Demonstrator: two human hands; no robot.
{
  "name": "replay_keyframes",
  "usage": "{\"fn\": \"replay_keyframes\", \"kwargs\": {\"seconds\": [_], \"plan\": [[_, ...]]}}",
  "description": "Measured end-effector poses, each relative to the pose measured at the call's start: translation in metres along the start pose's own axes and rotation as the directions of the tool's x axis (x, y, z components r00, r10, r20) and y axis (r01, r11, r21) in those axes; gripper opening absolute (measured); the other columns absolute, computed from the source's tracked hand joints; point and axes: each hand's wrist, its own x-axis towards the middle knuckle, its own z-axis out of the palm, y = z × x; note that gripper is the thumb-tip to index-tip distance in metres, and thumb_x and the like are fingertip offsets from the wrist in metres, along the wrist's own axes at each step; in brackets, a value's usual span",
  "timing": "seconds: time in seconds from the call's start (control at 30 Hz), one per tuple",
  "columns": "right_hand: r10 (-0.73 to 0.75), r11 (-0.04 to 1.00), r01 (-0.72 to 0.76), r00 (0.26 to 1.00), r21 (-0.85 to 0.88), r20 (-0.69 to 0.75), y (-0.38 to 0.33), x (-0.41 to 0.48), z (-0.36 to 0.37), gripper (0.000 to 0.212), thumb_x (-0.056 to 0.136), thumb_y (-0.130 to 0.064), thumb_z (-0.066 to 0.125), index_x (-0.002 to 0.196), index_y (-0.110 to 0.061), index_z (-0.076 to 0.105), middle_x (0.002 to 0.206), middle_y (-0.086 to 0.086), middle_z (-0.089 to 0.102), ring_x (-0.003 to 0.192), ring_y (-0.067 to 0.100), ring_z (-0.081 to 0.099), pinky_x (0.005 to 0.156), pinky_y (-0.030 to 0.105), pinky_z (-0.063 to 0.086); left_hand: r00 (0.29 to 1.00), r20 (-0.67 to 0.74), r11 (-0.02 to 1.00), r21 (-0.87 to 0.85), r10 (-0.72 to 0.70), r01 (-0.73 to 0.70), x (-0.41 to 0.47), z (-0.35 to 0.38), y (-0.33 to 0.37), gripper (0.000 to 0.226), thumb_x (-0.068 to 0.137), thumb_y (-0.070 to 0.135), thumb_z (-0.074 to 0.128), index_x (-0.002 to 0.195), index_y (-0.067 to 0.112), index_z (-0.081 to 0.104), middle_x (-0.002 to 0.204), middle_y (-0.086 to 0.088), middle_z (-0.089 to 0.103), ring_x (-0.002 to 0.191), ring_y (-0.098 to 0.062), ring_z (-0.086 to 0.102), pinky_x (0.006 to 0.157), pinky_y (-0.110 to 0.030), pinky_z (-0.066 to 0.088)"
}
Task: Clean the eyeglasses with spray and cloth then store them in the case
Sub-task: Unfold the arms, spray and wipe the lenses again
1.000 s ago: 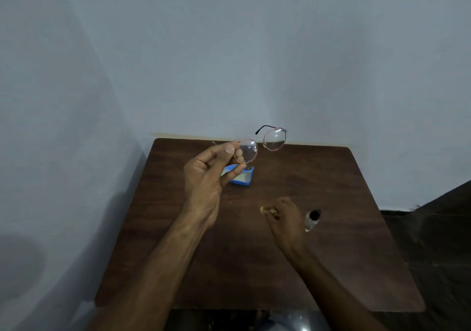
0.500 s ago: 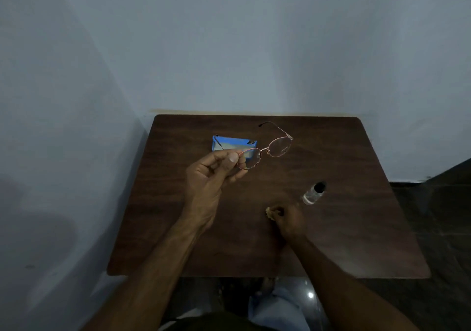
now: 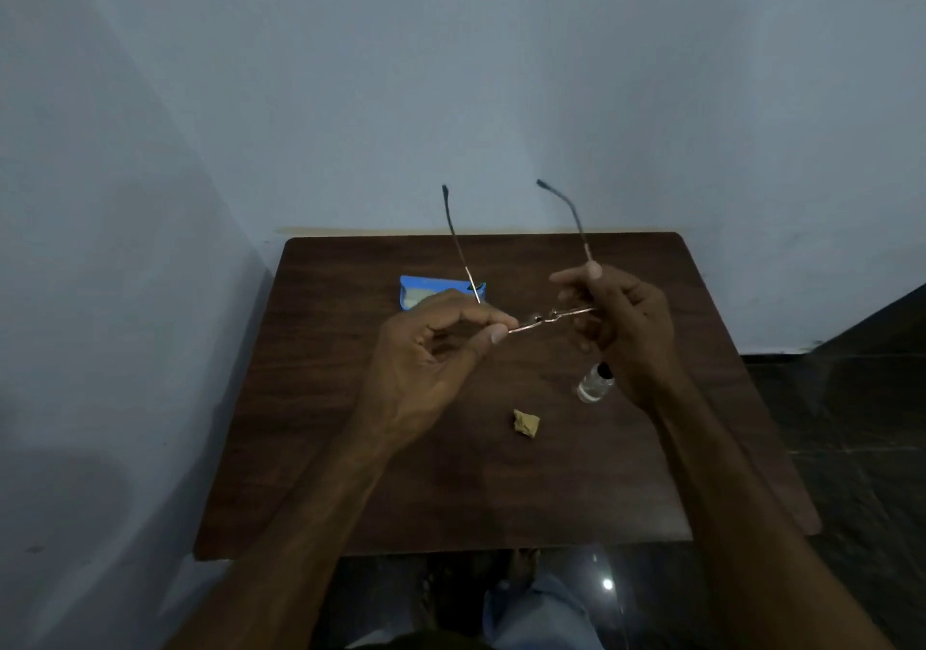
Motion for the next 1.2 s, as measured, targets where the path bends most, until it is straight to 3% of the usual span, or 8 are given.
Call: {"fn": "replay_keyframes", "kwargs": {"seconds": [0.1,0.23,0.37,0.53,0.63,0.77,0.97,1.2], "plan": [[-0.099,0.994,0.098,0.995,-0.047,-0.018,-0.029,-0.004,0.002,0.032,0.11,-0.018,0.049,0.102,0.001,0.074,0.081,0.016,0.07,0.06,0.025,0.057,0.045,0.031,0.042,0.993,0.011,0.99,0.073,0.121,-0.122,0.007,-0.002,0.013,0.009,0.096,0.005,0.075,0.105,0.005,0.076,0.104,-0.004,0.075,0.104,-0.02,0.073,0.091,-0.027,0.058],[-0.266,0.952,0.252,0.962,-0.173,-0.061,-0.057,-0.012,0.006,0.032,0.111,-0.011,0.044,0.109,0.004,0.072,0.09,0.027,0.069,0.075,0.037,0.062,0.049,0.031,0.047,0.992,-0.095,0.996,-0.004,0.089,-0.089,0.008,0.006,0.025,0.03,0.094,0.005,0.077,0.116,0.013,0.057,0.109,-0.006,0.077,0.117,-0.023,0.073,0.1,-0.049,0.059],[-0.456,0.849,0.395,0.884,-0.351,-0.108,-0.068,-0.018,0.014,0.031,0.11,-0.007,0.046,0.109,0.007,0.073,0.087,0.011,0.063,0.076,0.008,0.061,0.062,0.017,0.05,0.956,-0.293,0.989,-0.142,-0.009,-0.035,0.006,0.021,0.025,0.046,0.094,0.002,0.076,0.133,0.012,0.052,0.108,-0.009,0.079,0.116,-0.026,0.074,0.1,-0.04,0.059],[-0.525,0.803,0.416,0.833,-0.426,-0.176,-0.062,-0.022,0.029,0.027,0.107,-0.003,0.048,0.109,0.01,0.072,0.09,0.017,0.065,0.075,0.003,0.061,0.068,0.014,0.05,0.917,-0.326,0.929,-0.355,-0.231,0.108,0.008,0.033,0.017,0.015,0.1,0.006,0.07,0.115,0.006,0.074,0.11,-0.004,0.081,0.102,-0.021,0.079,0.082,-0.035,0.066],[-0.483,0.831,0.381,0.856,-0.406,-0.184,-0.053,-0.02,0.03,0.026,0.107,-0.004,0.05,0.113,0.008,0.072,0.095,0.024,0.066,0.082,0.025,0.064,0.073,0.033,0.054,0.876,-0.328,0.862,-0.479,-0.353,0.169,0.008,0.036,0.011,0.015,0.098,0.006,0.071,0.111,0.007,0.078,0.11,-0.009,0.082,0.097,-0.024,0.081,0.077,-0.028,0.064],[-0.447,0.817,0.341,0.884,-0.465,-0.137,-0.04,-0.012,0.021,0.026,0.105,-0.003,0.053,0.122,0.006,0.07,0.099,0.019,0.063,0.087,0.022,0.061,0.077,0.025,0.052,0.83,-0.349,0.821,-0.533,-0.435,0.206,0.01,0.041,0.002,0.018,0.094,0.006,0.075,0.111,0.004,0.079,0.11,-0.012,0.081,0.099,-0.028,0.08,0.076,-0.025,0.063],[-0.46,0.742,0.39,0.888,-0.546,0.008,-0.001,0.004,-0.033,0.042,0.103,-0.027,0.056,0.142,-0.01,0.06,0.126,0.009,0.056,0.105,0.014,0.062,0.085,0.025,0.053,0.781,-0.392,0.808,-0.541,-0.487,0.233,0.014,0.049,-0.012,0.028,0.084,0.016,0.081,0.11,0.006,0.081,0.109,-0.011,0.082,0.099,-0.027,0.08,0.078,-0.028,0.065],[-0.078,0.664,-0.032,0.991,-0.747,-0.111,0.117,-0.021,-0.112,0.072,0.085,-0.021,0.077,0.151,-0.016,0.049,0.15,0.004,0.049,0.137,0.012,0.046,0.113,0.045,0.047,0.735,-0.391,0.768,-0.58,-0.554,0.271,0.018,0.061,-0.03,0.014,0.091,0.004,0.077,0.102,0.01,0.083,0.107,-0.012,0.082,0.097,-0.025,0.08,0.075,-0.025,0.063]]}}
